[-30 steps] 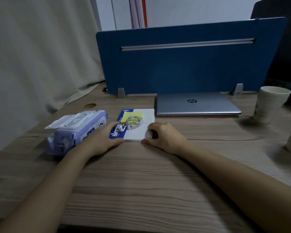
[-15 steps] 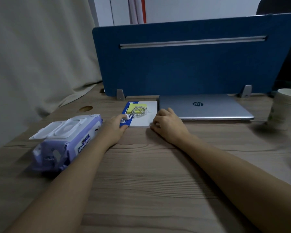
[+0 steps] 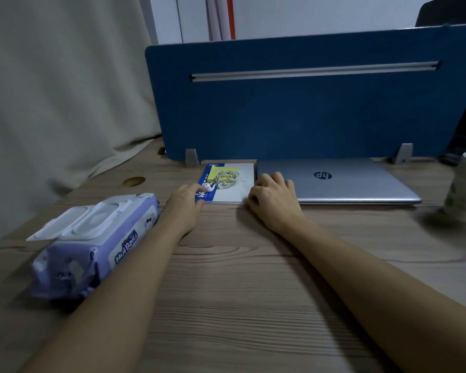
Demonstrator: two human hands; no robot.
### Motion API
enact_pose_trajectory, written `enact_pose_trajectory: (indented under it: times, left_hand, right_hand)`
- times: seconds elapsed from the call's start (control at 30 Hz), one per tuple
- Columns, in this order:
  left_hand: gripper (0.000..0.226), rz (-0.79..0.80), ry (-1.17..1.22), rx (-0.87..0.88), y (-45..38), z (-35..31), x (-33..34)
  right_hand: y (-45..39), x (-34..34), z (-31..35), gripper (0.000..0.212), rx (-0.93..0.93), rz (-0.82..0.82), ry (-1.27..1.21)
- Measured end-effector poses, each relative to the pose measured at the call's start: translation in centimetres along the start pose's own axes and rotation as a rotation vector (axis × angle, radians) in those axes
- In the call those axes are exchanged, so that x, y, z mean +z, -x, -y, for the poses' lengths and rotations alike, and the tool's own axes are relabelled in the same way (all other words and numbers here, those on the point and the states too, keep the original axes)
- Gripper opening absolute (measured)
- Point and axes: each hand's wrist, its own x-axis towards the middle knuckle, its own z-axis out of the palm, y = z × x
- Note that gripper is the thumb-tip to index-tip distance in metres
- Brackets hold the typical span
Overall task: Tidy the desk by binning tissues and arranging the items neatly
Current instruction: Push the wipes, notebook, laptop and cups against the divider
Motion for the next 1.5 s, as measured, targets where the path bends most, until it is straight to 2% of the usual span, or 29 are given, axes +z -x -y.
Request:
enact_pose_trajectory:
  times: [0.23, 0.57, 0.7, 0.83, 0.97, 1.1, 1.17, 1.27, 1.37, 1.5]
  left_hand:
    - [0.038, 0.010, -0.023, 0.052, 2.3, -1.2, -0.9]
    - [0.038, 0.004, -0.079, 0.164, 9.5, -3.8, -4.4]
    - [0.040, -0.099, -0.148, 0.233, 12.3, -4.5, -6.4]
    - [0.035, -0.222, -0.221, 0.266, 14.5, -3.9, -9.9]
    - [0.023, -0.325, -0.259, 0.285, 15.7, -2.3, -13.9]
    - [0.028, -0.448, -0.274, 0.070, 16.6, 0.7, -16.9]
    - [0.040, -0.406, -0.280, -0.123, 16.8, 2.7, -17.9]
    - [0.061, -0.247, -0.200, -0.409, 16.6, 5.0, -18.4]
    - [0.065, -0.162, -0.051, -0.495, 16.0, 5.7, -17.9]
    - [0.066, -0.222, 0.164, -0.577, 15.1, 5.2, -17.7]
  right_hand:
    - [1.3, -1.0, 0.3, 0.023, -0.030, -0.001, -0.019]
    - [6.4, -4.3, 1.4, 0.031, -0.048, 0.045, -0.023]
    - [8.0, -5.6, 2.7, 0.034, -0.039, 0.077, -0.041]
    - [8.9, -6.2, 5.6, 0.035, 0.062, 0.131, -0.296]
    - [8.7, -7.0, 8.9, 0.033, 0.023, 0.183, -0.374]
    - [7.9, -7.3, 11.1, 0.033, 0.013, 0.178, -0.378]
    - [7.5, -7.3, 11.9, 0.034, 0.007, 0.191, -0.377]
    - [6.9, -7.2, 12.4, 0.036, 0.012, 0.235, -0.382]
    - [6.5, -6.7, 12.5, 0.038, 0.022, 0.259, -0.363]
    - [6.5, -6.1, 12.3, 0.039, 0.042, 0.289, -0.357]
